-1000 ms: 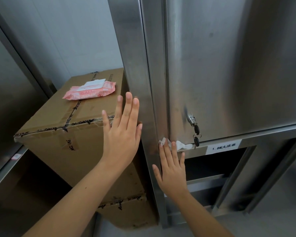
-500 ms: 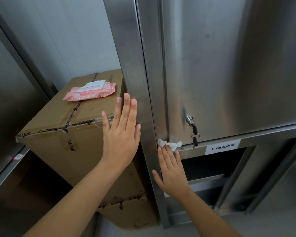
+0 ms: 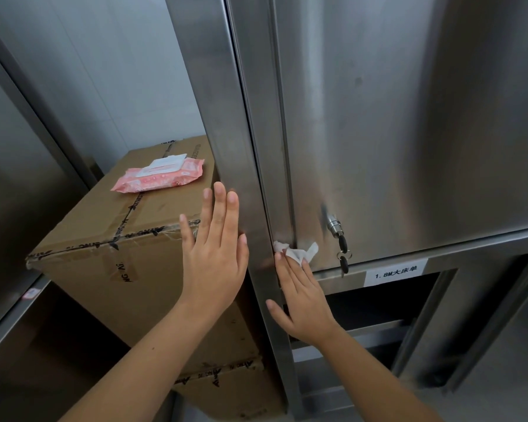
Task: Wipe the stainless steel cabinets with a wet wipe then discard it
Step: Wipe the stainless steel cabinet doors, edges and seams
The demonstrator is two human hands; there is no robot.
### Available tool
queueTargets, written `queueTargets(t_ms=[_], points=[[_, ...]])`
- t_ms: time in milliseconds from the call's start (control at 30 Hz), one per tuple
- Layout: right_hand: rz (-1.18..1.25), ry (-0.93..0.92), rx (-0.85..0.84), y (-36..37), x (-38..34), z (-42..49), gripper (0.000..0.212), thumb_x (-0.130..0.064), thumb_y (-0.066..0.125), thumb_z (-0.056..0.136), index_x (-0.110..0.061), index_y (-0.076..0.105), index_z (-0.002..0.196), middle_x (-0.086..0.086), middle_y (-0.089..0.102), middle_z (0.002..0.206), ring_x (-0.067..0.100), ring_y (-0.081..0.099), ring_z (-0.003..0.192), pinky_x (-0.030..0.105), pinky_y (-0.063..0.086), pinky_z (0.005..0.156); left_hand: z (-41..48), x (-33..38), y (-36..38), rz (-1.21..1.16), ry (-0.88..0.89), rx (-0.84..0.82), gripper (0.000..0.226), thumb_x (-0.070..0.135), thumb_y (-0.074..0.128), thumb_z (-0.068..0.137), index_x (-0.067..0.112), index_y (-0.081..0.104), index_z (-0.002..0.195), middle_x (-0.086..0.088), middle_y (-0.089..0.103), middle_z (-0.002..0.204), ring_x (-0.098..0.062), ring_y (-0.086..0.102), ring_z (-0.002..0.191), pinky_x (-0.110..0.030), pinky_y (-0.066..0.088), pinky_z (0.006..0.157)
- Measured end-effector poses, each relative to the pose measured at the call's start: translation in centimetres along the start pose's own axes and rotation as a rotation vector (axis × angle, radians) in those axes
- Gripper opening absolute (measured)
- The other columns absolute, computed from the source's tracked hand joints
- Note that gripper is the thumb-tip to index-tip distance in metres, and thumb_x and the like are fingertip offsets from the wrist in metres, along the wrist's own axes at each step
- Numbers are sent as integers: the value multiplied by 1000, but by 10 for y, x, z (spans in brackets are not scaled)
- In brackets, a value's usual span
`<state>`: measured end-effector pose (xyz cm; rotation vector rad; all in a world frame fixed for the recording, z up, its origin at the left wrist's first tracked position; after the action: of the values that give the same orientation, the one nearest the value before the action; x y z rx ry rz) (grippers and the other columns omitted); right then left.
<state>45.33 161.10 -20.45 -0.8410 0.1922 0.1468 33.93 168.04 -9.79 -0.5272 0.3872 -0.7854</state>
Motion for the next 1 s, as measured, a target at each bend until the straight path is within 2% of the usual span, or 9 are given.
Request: queueTargets(t_ms=[133,233,300,400,533,633,767,933,1000], points=[[24,-55,97,-18,-3,34,70,-43,38,89,1,22,141,12,26,145,20,24,136,48,16,110,1,-2,0,4,4,5,62,22,37,94,7,8,147,-5,-3,156,-17,0,144,-48,4,114],[86,-104,212,-45,-8,68,69,-46,33,93,-1,17,142,11,22,146,16,14,139,31,8,117,1,-4,-2,18,42,12,68,21,36,93,12,1,150,0,-11,157,-18,0,144,-49,3,114],[96,-154,281,-63,-13,91,69,-50,25,95,-2,13,143,12,19,148,18,13,141,31,8,117,3,-7,-4,21,62,21,69,21,38,92,13,1,150,0,-9,157,-18,2,144,-50,5,113],[90,-206,374,-88,-19,119,71,-50,26,94,0,15,142,13,18,149,21,16,141,35,12,117,18,-10,-13,8,44,49,66,23,37,91,12,8,149,2,-6,158,-16,2,144,-51,6,112],[-111,-268,505,-111,-25,136,64,-46,28,95,2,24,138,16,29,143,24,24,137,37,13,115,54,-14,-33,-7,21,111,57,23,36,91,6,21,143,-8,16,153,-17,4,144,-53,10,111],[-242,-327,571,-120,-28,139,61,-42,30,95,2,28,137,19,36,140,29,36,132,37,17,114,77,-16,-48,-23,15,145,56,23,34,91,8,20,144,-9,21,151,-16,5,144,-51,8,112],[-308,-380,598,-133,-27,147,58,-36,33,93,2,30,137,23,43,137,32,39,131,40,25,111,92,-17,-57,-38,11,149,56,23,33,92,9,19,144,-8,18,152,-14,2,144,-43,-2,114],[-362,-414,490,-136,-21,160,66,-40,39,91,1,22,140,26,31,143,35,28,136,42,19,113,93,-17,-56,-42,12,155,56,24,32,92,9,20,144,-8,18,152,-17,4,144,-45,-1,114],[-345,-380,474,-135,-22,165,69,-45,34,93,-1,16,143,24,24,147,33,23,139,40,16,114,94,-18,-55,-46,21,161,56,23,32,92,9,20,145,-8,18,153,-18,6,144,-45,-1,114]])
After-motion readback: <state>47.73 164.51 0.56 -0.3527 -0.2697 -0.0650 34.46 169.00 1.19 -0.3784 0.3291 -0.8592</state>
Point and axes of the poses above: each hand's wrist, its own z-axis towards the middle knuckle, its own y-axis out of the palm, x = y × z, the point moved 3 cm from there along z, towards the middle knuckle
